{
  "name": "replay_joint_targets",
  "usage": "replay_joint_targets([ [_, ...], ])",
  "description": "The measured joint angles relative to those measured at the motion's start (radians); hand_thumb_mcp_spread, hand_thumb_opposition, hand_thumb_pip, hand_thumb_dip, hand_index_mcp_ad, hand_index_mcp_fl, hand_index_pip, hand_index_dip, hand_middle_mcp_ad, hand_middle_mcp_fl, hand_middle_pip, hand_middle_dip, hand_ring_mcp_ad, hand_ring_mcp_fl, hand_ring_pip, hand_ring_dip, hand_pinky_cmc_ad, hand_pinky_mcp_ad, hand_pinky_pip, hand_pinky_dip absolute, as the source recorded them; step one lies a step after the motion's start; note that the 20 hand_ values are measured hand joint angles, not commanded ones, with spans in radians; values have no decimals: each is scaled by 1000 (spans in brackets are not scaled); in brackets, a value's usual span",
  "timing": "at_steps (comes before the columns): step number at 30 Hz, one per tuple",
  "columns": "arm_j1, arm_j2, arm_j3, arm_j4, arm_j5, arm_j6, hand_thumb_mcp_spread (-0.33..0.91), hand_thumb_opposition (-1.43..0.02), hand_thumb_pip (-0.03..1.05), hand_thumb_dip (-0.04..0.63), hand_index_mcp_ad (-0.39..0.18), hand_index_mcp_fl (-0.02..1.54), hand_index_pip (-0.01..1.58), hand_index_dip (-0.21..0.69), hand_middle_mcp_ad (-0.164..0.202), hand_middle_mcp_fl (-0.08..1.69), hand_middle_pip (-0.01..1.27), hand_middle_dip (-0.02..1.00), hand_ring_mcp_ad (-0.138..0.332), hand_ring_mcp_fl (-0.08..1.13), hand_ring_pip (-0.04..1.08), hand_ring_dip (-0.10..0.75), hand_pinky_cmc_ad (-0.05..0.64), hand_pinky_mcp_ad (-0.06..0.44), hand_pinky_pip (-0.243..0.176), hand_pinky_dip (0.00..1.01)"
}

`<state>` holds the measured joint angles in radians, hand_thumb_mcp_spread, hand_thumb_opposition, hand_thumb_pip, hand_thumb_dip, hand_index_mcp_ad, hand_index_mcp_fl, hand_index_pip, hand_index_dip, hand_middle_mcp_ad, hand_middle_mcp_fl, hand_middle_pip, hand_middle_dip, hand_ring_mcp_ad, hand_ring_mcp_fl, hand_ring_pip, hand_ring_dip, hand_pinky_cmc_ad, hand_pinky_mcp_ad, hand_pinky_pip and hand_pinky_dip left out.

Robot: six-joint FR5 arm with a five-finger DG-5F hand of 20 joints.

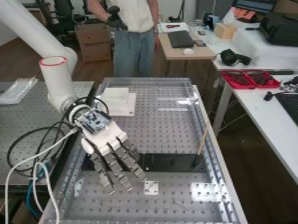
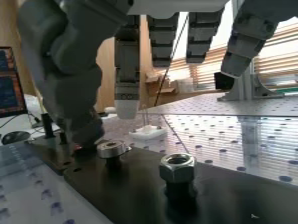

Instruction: Grab the bearing and place it in the white container

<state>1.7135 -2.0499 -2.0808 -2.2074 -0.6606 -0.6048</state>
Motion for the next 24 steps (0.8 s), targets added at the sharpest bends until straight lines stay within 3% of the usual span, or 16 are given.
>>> replay_joint_targets([
  [24,-12,-10,7,-4,-40,-26,450,-813,565,283,-58,75,1443,333,70,23,138,199,152,5,101,87,391,293,-45,180],
])
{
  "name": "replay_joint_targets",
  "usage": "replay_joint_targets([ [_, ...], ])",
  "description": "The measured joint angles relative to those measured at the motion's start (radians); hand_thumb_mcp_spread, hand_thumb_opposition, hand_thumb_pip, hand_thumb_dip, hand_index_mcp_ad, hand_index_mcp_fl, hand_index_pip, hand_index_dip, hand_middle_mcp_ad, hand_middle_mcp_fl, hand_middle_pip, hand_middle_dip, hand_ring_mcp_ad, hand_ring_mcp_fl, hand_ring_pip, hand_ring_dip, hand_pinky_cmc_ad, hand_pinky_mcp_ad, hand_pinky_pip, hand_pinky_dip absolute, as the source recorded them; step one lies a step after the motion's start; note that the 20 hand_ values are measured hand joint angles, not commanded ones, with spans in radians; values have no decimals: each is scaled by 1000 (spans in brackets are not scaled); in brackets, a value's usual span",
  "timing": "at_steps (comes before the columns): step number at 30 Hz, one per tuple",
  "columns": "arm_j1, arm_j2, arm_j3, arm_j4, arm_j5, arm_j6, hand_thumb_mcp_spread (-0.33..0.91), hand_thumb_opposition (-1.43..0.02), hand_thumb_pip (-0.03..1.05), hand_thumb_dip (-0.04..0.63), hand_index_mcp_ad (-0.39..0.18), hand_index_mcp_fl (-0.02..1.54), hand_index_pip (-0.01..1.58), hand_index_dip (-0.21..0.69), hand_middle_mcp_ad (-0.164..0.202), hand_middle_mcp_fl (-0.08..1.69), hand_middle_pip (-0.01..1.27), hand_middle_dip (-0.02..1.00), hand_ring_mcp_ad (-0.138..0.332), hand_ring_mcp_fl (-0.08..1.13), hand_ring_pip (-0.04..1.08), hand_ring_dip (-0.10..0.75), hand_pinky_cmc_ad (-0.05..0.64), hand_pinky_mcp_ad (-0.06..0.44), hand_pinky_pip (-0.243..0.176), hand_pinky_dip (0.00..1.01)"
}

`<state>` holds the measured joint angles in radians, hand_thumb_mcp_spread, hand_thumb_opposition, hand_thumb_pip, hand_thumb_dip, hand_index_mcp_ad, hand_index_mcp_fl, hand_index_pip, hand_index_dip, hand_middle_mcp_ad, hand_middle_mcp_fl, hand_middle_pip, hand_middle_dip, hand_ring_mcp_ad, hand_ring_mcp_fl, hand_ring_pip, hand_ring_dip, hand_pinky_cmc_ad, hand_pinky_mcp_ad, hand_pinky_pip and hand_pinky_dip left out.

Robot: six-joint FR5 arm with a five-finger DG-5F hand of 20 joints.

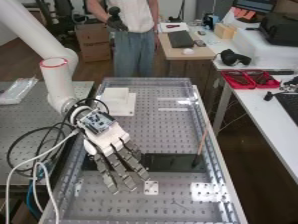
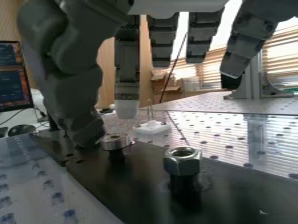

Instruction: Grab the bearing and place it in the white container

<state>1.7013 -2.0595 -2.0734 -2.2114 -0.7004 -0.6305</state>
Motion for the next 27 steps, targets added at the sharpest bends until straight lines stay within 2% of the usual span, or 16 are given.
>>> replay_joint_targets([
  [27,-18,-16,18,-43,-37,12,452,-831,565,283,-61,126,1442,314,68,23,138,199,145,5,101,87,391,297,-45,180],
])
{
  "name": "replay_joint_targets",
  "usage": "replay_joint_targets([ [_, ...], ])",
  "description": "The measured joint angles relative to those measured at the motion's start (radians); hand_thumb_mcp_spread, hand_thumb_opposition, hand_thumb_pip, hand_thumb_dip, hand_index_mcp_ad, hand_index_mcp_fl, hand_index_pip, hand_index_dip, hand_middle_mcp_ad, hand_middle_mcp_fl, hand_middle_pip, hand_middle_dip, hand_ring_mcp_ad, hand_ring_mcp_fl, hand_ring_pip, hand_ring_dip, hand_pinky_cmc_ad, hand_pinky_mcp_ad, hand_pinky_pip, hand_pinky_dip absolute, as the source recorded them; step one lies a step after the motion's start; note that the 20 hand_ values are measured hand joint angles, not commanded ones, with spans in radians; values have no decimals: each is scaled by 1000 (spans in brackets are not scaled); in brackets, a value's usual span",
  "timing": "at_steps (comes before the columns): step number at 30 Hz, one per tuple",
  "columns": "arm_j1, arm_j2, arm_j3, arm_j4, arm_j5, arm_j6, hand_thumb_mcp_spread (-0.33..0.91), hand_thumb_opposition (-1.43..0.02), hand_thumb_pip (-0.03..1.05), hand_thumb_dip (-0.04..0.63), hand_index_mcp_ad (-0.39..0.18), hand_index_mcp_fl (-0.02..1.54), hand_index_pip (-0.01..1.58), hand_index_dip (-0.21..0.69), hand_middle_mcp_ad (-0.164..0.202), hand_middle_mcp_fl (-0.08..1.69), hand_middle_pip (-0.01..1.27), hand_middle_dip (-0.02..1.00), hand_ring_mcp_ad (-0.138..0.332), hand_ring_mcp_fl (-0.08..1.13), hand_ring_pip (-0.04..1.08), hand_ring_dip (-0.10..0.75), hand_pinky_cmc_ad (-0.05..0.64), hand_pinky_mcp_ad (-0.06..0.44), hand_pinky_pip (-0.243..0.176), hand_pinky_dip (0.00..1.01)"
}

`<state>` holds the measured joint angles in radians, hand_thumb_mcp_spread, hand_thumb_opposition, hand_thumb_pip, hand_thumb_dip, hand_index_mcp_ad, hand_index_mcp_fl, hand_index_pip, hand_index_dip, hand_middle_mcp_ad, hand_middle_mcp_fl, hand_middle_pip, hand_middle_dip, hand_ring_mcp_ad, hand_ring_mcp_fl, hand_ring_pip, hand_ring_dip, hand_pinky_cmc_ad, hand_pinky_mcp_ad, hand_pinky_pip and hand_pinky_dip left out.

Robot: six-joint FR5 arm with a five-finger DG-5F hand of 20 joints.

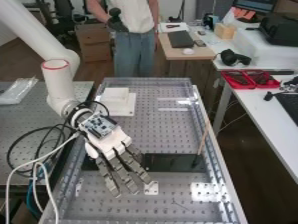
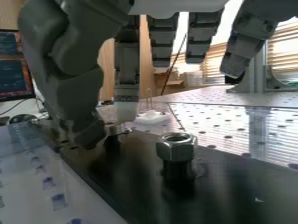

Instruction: Grab the bearing and place it in the white container

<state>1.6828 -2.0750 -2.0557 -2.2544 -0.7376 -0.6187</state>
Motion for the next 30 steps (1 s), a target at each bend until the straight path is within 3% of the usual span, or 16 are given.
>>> replay_joint_targets([
  [30,-14,6,11,-40,-29,31,447,-829,576,300,-61,171,1443,297,68,21,136,199,145,5,101,87,391,293,-45,180],
])
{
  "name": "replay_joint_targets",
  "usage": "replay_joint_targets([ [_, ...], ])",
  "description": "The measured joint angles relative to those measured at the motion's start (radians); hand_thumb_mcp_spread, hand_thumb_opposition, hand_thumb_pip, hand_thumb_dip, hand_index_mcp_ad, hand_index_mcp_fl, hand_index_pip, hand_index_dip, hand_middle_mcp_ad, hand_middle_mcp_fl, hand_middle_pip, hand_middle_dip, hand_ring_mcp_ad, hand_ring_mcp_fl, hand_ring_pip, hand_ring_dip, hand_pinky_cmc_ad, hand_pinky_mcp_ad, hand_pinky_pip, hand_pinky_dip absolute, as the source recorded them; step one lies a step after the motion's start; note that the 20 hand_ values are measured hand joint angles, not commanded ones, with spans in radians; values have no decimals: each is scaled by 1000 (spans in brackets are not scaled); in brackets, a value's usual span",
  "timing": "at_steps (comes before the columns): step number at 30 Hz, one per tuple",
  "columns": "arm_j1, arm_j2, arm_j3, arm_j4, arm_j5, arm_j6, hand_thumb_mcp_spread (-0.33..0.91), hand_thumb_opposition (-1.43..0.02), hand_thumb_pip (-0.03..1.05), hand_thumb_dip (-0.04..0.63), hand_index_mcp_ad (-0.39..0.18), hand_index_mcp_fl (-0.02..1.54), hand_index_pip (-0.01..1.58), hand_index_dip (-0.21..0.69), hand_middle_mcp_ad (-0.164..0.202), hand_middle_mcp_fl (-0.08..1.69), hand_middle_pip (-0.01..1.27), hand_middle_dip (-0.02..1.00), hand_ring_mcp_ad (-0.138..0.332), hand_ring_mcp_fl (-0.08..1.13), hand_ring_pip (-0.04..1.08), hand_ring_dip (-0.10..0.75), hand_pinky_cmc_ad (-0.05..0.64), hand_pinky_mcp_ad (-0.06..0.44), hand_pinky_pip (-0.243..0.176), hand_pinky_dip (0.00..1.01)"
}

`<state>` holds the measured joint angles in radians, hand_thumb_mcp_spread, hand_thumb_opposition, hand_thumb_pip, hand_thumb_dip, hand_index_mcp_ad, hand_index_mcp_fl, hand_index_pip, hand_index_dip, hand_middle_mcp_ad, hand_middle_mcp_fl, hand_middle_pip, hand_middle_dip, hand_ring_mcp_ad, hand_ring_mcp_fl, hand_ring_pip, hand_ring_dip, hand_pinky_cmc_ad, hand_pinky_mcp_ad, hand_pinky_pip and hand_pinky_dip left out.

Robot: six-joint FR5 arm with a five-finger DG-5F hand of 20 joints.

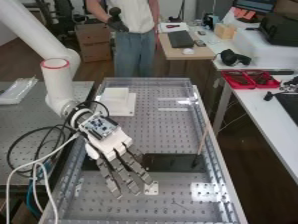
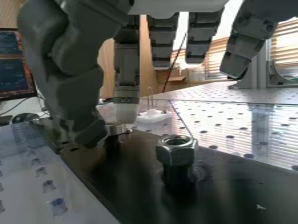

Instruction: Grab the bearing and place it in the white container

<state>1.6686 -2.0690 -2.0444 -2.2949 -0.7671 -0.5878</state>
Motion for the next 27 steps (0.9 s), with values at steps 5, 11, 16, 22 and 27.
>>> replay_joint_targets([
  [5,4,0,2,-2,5,3,443,-829,576,300,-61,171,1447,291,68,21,138,199,145,5,101,87,391,293,-45,180],
  [11,8,-3,3,-7,13,10,433,-831,620,300,-61,171,1447,290,68,21,136,199,145,5,101,87,391,293,-45,180],
  [16,10,-4,2,-7,16,11,433,-831,621,300,-61,173,1447,288,68,21,138,199,145,5,101,87,387,293,-45,180],
  [22,13,-1,-1,2,21,3,433,-831,621,300,-61,171,1447,281,68,21,138,199,145,5,101,87,391,293,-45,180],
  [27,16,0,-2,-2,23,3,433,-831,621,300,-61,161,1447,281,68,24,136,199,145,5,101,87,391,293,-45,180],
])
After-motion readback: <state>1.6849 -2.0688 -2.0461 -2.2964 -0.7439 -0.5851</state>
